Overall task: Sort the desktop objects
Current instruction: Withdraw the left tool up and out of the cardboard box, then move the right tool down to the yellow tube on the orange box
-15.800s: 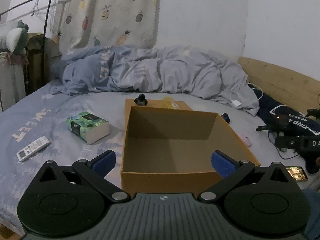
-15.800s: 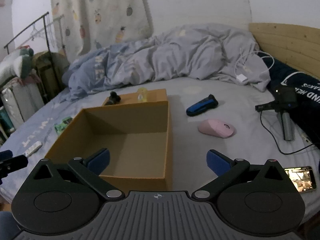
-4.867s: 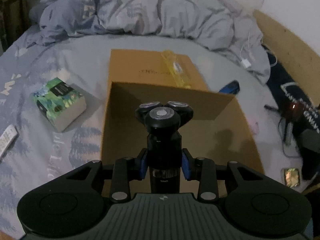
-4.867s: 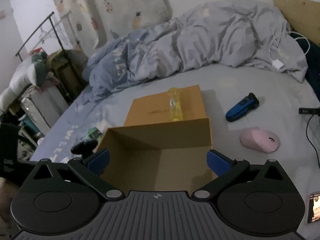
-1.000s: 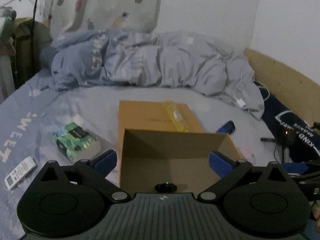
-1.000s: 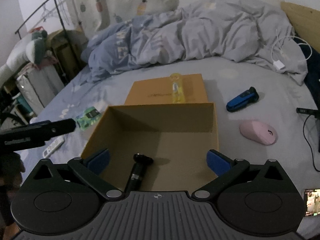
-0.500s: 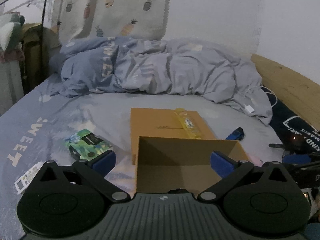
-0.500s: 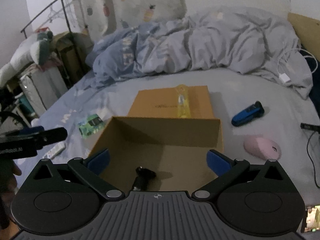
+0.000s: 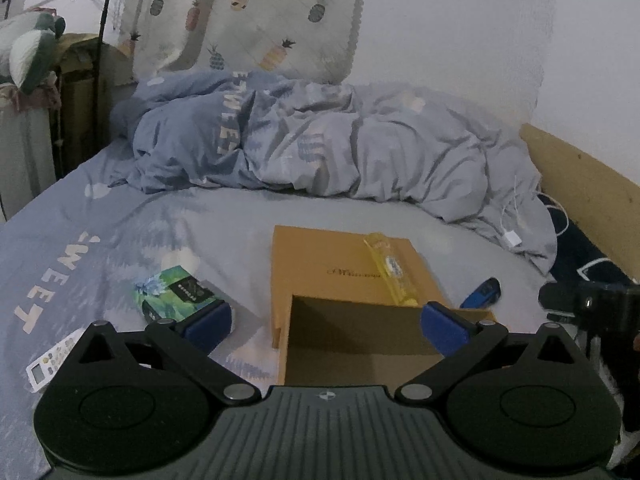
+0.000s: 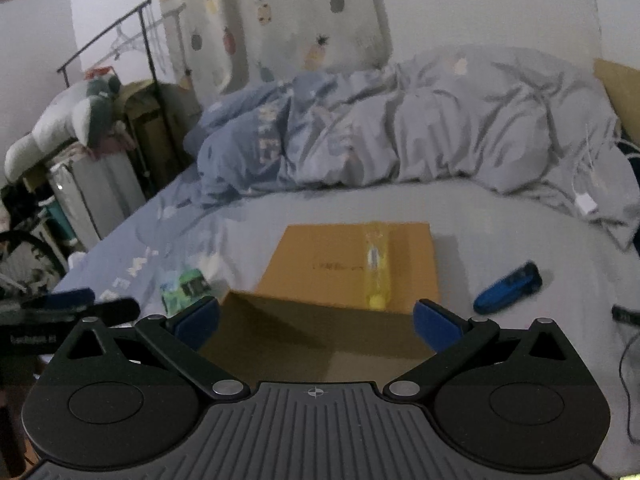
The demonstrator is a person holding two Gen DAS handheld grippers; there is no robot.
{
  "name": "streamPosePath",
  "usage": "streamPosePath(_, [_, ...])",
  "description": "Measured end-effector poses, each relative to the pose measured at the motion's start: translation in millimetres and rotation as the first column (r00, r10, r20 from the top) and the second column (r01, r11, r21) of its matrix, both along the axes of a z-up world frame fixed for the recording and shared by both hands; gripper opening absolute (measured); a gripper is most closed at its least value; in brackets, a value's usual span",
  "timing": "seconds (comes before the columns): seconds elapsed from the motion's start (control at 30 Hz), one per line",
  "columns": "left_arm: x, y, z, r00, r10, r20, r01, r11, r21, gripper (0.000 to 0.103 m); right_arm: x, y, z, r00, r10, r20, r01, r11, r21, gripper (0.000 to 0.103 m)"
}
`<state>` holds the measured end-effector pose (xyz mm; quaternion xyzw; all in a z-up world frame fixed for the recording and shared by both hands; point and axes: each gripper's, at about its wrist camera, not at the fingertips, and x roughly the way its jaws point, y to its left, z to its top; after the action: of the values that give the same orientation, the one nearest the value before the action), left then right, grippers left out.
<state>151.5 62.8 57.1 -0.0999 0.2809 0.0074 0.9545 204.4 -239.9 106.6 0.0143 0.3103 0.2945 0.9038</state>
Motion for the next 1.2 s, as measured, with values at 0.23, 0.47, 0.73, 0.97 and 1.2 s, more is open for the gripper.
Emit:
streamPosePath(0.23, [14,2,14,0.999,0.002,0.042,-0.002,1.000,0.004,0.103,36,12,31,0.999,0.016,0.048,-0.018,0.999,0.033,0.103])
streamPosePath(0.47, [37,12,23,0.998,0.020,0.052,-0.018,0.999,-0.038,0.103,79,28,49,0.996,0.024,0.087,-0.027,0.999,0.037,0.103])
streamPosePath(0.73, [63,22,22,0.998,0.043,0.051,-0.039,0.996,-0.076,0.103,140,46,44,0.995,0.017,0.094,-0.018,1.000,0.012,0.103])
streamPosePath(0.97, [82,22,3,0.999,0.039,0.022,-0.037,0.995,-0.093,0.103,185,67,7,0.999,0.021,0.048,-0.020,0.999,-0.027,0.103])
streamPosePath(1.2, [103,19,-23,0.999,0.028,-0.040,-0.031,0.996,-0.082,0.103,219,91,-48,0.999,0.021,-0.030,-0.024,0.996,-0.090,0.103])
